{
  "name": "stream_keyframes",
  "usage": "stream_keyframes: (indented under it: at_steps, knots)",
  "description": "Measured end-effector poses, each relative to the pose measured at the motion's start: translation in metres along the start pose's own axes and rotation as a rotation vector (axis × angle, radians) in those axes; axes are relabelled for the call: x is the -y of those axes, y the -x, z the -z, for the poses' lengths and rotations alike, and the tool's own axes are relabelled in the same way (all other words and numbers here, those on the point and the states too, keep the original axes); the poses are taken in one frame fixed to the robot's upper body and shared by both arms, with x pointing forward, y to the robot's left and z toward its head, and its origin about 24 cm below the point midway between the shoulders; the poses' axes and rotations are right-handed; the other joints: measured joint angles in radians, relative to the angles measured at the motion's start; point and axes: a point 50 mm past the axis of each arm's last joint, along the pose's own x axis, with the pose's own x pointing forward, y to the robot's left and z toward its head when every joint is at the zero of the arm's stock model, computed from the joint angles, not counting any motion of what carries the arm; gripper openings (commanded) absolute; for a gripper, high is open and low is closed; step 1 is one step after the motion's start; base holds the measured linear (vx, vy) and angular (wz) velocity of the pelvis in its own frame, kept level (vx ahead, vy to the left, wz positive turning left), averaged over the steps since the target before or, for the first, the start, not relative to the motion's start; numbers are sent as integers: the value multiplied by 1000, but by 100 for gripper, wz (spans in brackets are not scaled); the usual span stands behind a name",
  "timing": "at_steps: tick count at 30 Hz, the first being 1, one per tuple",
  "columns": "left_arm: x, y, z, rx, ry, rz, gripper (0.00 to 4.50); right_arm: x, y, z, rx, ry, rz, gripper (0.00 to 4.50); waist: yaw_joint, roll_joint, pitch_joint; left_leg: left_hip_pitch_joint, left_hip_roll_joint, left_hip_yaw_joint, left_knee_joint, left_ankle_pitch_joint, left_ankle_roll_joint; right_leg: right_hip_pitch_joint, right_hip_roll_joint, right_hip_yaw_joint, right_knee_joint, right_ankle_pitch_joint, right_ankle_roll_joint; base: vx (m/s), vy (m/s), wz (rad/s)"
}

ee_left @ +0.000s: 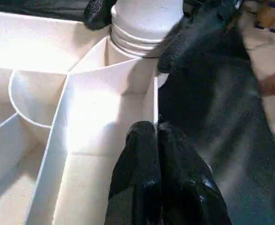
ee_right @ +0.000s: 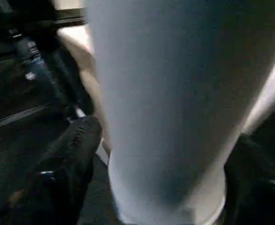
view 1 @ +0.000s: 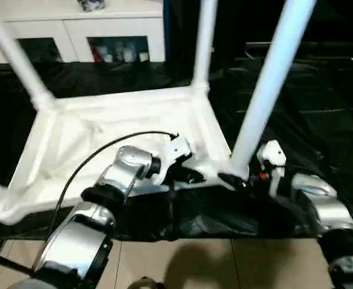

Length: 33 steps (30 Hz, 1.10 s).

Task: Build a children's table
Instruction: Rotate leg to tighten

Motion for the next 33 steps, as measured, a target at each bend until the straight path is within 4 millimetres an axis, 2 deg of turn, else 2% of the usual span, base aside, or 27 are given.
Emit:
stream_keyframes:
  at_steps: [3, 11, 17, 19, 23, 28, 31, 32, 33]
  knots:
    - [2, 3, 1, -15, -6, 56, 0, -6, 3, 0, -19, 13, -81, 323, 7, 1, 0, 0, 0, 0, 0, 0, 0, 0, 0, 0, 0, 0, 0, 0, 0, 0]
    - [5, 5, 3, -28, -9, 105, 0, -12, 8, 0, -44, 14, -133, 273, 12, 2, -1, 0, 0, 0, 0, 0, 0, 0, 0, 0, 0, 0, 0, 0, 0, 0]
    - [3, 3, 2, -25, -9, 72, 0, -10, 6, 1, -44, 9, -95, 268, 16, 2, -1, 2, 0, 0, 0, 0, 0, 1, 0, 0, 1, 0, 0, 0, 0, 0]
    - [1, 2, 2, -20, -7, 15, 0, -5, 2, 1, -36, 4, -21, 268, 12, 2, -1, 3, 0, 0, 1, 1, -1, 2, 0, 0, 1, 1, 0, 0, 0, 0]
    - [-7, -6, -2, -10, 15, -151, 0, 11, -21, -3, -13, -41, 229, 267, -19, 1, -1, 4, 0, 0, 1, 1, -2, 3, 0, 1, 0, 1, -1, 0, 0, 0]
    - [-12, -20, -9, 19, 63, -278, 0, 23, -41, -6, 3, -98, 483, 267, -43, 0, -2, 4, 0, 0, 2, 1, -2, 3, 0, 2, -1, 2, -1, 0, 0, 0]
    - [-12, -26, -12, 25, 80, -324, 0, 27, -48, -9, 8, -120, 578, 267, -49, 0, -2, 4, 0, 0, 2, 1, -2, 3, 0, 2, -1, 2, -2, 0, 0, 0]
    - [-12, -28, -13, 26, 84, -332, 0, 28, -50, -10, 8, -115, 589, 302, -49, 0, -2, 4, 0, 0, 1, 1, -2, 3, 0, 2, -1, 2, -1, 0, 0, 0]
    - [-12, -28, -13, 27, 84, -335, 0, 29, -50, -10, 10, -112, 593, 302, -49, 0, -2, 4, 0, 0, 0, 1, -2, 3, 0, 2, -1, 2, -1, 0, 0, 0]
